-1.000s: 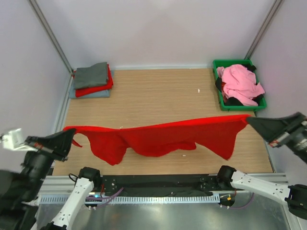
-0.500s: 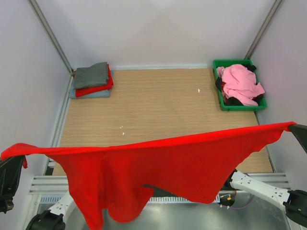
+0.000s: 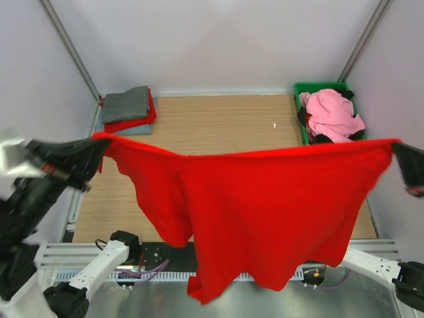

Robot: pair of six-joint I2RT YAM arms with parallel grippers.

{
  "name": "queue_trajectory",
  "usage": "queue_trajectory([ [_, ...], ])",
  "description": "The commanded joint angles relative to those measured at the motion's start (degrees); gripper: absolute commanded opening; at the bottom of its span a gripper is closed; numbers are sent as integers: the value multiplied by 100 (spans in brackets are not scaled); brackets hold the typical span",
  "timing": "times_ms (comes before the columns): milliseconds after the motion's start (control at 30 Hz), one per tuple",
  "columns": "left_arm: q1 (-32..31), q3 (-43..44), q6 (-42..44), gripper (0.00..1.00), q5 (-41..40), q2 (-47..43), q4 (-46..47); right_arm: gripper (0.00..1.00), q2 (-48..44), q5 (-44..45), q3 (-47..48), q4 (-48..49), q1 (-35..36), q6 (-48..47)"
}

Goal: Fold and stack the t-shirts
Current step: Flatten the tshirt out

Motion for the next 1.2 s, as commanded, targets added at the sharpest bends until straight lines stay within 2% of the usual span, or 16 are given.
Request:
queue_trajectory([
  [0, -8, -838, 475, 0, -1068, 778, 233, 1, 971, 2991, -1745, 636, 536, -427],
  [133, 18, -1718, 651, 0, -1369, 1981, 583, 1, 1655, 4284, -3592, 3102, 576, -1944],
  [167, 44, -1789, 695, 0, -1351, 2358, 672, 1, 2101, 4137, -3799, 3857, 244, -2279],
  [200, 123, -1772, 800, 0, -1369, 3110, 795, 1, 2462, 3648, -3836, 3699, -160, -1987],
  [267, 238, -970, 818, 0, -1456, 4220, 779, 1, 3191, 1915, -3714, 3557, -1872, -1189],
  [300, 334, -537, 653, 12, -1752, 5470, 500, 1, 4222, 1355, -3583, 3357, -2348, -854],
  [333, 387, 120, 503, 33, -1825, 6152, 88, 1, 4780, 906, -2885, 3094, -3292, -546],
  [367, 440, 1876, 311, 60, -1861, 6812, -438, 1, 5447, 301, -2391, 2360, -3580, 6],
  [433, 423, 3782, -33, 76, -1791, 8557, -2099, 2, 6786, 154, -1010, 1714, -3934, 239],
  [467, 379, 4992, -78, 87, -1851, 8863, -2435, 15, 6999, 198, -745, 1502, -4039, 266],
  [500, 248, 4770, -113, 97, -1983, 8744, -2203, 64, 7140, 146, -342, 1413, -4075, 301],
  [567, 98, 3025, -104, 100, -2186, 7684, -1493, 100, 7396, 119, -15, 1168, -4119, 362],
  [633, 62, 1289, -235, 100, -2195, 6457, -289, 100, 7371, -74, 206, 1070, -4119, 450],
  [700, 62, 595, -263, 100, -2125, 5881, 248, 100, 7230, -293, 85, 1034, -4093, 573],
  [900, 54, -109, -219, 100, -2081, 5053, -240, 100, 6466, -671, -644, 1079, -3873, 802],
  [1167, -385, -2622, -710, 99, -1659, 3603, 408, 100, 4955, -2067, -2569, 1499, -3759, 1347],
])
